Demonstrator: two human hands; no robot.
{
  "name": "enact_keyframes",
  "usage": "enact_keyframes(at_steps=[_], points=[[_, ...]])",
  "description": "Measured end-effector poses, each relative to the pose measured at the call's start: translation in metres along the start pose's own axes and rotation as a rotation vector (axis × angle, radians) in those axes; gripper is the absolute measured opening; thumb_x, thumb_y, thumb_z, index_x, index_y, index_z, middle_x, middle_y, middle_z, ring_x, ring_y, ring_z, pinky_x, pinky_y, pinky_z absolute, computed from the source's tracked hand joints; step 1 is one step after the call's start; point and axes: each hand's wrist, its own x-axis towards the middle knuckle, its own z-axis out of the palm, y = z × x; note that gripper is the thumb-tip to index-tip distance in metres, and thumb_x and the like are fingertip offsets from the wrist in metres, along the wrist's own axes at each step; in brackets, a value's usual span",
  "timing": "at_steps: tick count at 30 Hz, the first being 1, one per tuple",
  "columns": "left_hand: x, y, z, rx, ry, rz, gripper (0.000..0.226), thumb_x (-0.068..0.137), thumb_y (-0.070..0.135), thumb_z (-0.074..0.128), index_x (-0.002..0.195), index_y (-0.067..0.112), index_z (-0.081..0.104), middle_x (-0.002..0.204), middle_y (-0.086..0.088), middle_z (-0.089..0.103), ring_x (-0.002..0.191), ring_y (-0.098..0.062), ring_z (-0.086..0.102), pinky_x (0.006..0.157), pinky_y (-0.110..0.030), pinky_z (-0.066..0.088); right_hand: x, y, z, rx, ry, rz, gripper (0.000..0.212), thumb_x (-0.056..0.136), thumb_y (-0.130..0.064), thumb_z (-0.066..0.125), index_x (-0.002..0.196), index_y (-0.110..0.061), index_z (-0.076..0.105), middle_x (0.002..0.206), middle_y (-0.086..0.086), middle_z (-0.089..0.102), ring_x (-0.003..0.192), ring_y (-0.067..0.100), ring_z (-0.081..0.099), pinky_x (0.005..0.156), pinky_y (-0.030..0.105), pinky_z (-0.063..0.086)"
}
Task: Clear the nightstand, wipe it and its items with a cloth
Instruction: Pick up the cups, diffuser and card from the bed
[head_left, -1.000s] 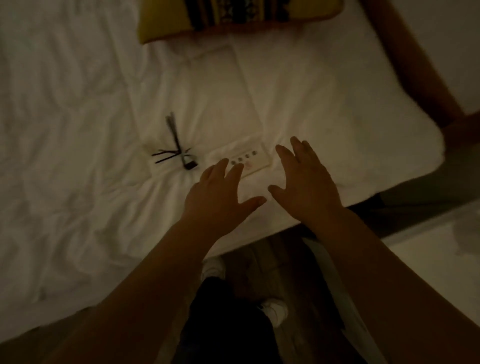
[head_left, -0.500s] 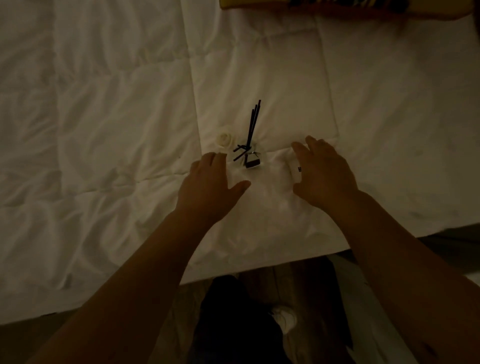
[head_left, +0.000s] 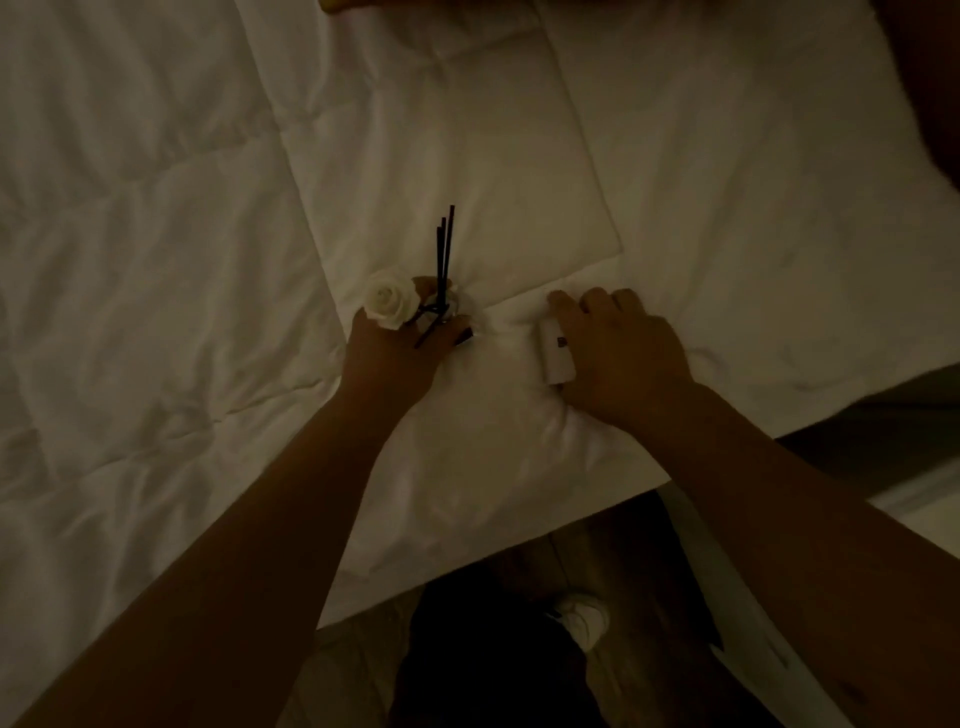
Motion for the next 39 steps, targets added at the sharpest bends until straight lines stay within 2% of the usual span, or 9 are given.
enact_keyframes(at_steps=[3, 9, 13, 19, 23, 28, 31, 37, 39], points=[[-0.005, 0.006, 0.000, 0.014, 0.009, 0.056, 0.029, 0.080, 0.017, 0.077, 0.108, 0.013, 0.069, 0.093, 0.014, 0.069, 0.086, 0.004, 0.066, 0.076, -0.015, 0.053, -0.011, 0.000, 0.004, 0.109, 0.030, 0.041, 0.080, 0.075, -0.058, 0.058, 0.140, -0.027, 0.026, 0.125, 0.004, 0.047, 0.111, 0.028, 0.045, 0.066, 0.036, 0.034], [-0.015, 0.025, 0.011, 0.086, -0.114, 0.161, 0.026, 0.080, 0.020, 0.074, 0.103, 0.026, 0.065, 0.093, 0.012, 0.067, 0.088, -0.007, 0.068, 0.079, -0.041, 0.059, -0.039, 0.006, 0.008, 0.118, 0.073, 0.091, 0.053, 0.094, -0.043, 0.041, 0.142, -0.021, 0.036, 0.120, 0.003, 0.059, 0.097, 0.025, 0.060, 0.067, 0.034, 0.042], [-0.028, 0.045, 0.033, 0.087, -0.195, 0.153, 0.041, 0.077, 0.038, 0.073, 0.111, 0.017, 0.064, 0.108, -0.005, 0.068, 0.100, -0.021, 0.067, 0.084, -0.045, 0.056, -0.061, 0.024, 0.003, 0.213, 0.147, 0.149, 0.021, 0.099, -0.028, 0.040, 0.104, -0.018, 0.058, 0.095, 0.001, 0.063, 0.082, 0.022, 0.060, 0.059, 0.030, 0.030], [-0.044, 0.086, 0.085, 0.075, -0.390, 0.251, 0.027, 0.081, 0.016, 0.076, 0.106, 0.016, 0.066, 0.100, 0.002, 0.069, 0.092, -0.016, 0.070, 0.077, -0.047, 0.059, -0.108, 0.068, -0.007, 0.365, 0.181, 0.287, 0.026, 0.099, -0.031, 0.045, 0.116, -0.017, 0.058, 0.099, 0.005, 0.065, 0.083, 0.025, 0.060, 0.063, 0.031, 0.040], [-0.064, 0.114, 0.134, 0.198, -0.478, 0.300, 0.028, 0.080, 0.028, 0.077, 0.104, 0.024, 0.064, 0.105, -0.001, 0.068, 0.100, -0.021, 0.066, 0.086, -0.048, 0.054, -0.160, 0.109, 0.004, 0.409, 0.218, 0.407, 0.022, 0.100, -0.032, 0.043, 0.111, -0.019, 0.058, 0.094, 0.002, 0.064, 0.080, 0.021, 0.060, 0.062, 0.030, 0.047], [-0.112, 0.146, 0.220, 0.238, -0.660, 0.428, 0.018, 0.082, 0.028, 0.070, 0.101, 0.026, 0.068, 0.105, -0.003, 0.070, 0.101, -0.019, 0.064, 0.090, -0.045, 0.052, -0.240, 0.166, 0.031, 0.430, 0.191, 0.595, 0.011, 0.095, -0.029, 0.049, 0.096, -0.020, 0.056, 0.072, -0.002, 0.054, 0.064, 0.017, 0.055, 0.046, 0.025, 0.031], [-0.146, 0.158, 0.277, 0.244, -0.783, 0.410, 0.035, 0.084, 0.017, 0.074, 0.118, 0.014, 0.066, 0.118, -0.004, 0.067, 0.114, -0.020, 0.061, 0.099, -0.045, 0.047, -0.296, 0.197, 0.052, 0.438, 0.190, 0.705, 0.015, 0.093, -0.032, 0.054, 0.103, -0.021, 0.059, 0.080, 0.001, 0.062, 0.064, 0.018, 0.051, 0.047, 0.025, 0.023], [-0.227, 0.182, 0.369, 0.278, -0.939, 0.590, 0.035, 0.083, 0.017, 0.074, 0.118, 0.018, 0.065, 0.111, 0.006, 0.063, 0.104, 0.001, 0.055, 0.090, -0.009, 0.042, -0.398, 0.241, 0.098, 0.439, 0.173, 0.851, 0.018, 0.095, -0.036, 0.052, 0.105, -0.022, 0.057, 0.082, 0.000, 0.063, 0.061, 0.018, 0.045, 0.047, 0.026, 0.024], [-0.251, 0.185, 0.397, 0.308, -1.003, 0.599, 0.036, 0.084, 0.018, 0.073, 0.119, 0.017, 0.064, 0.114, 0.004, 0.064, 0.106, -0.003, 0.057, 0.094, -0.013, 0.043, -0.429, 0.257, 0.116, 0.449, 0.164, 0.900, 0.017, 0.095, -0.036, 0.051, 0.103, -0.022, 0.057, 0.081, -0.001, 0.062, 0.060, 0.017, 0.044, 0.047, 0.026, 0.026]])
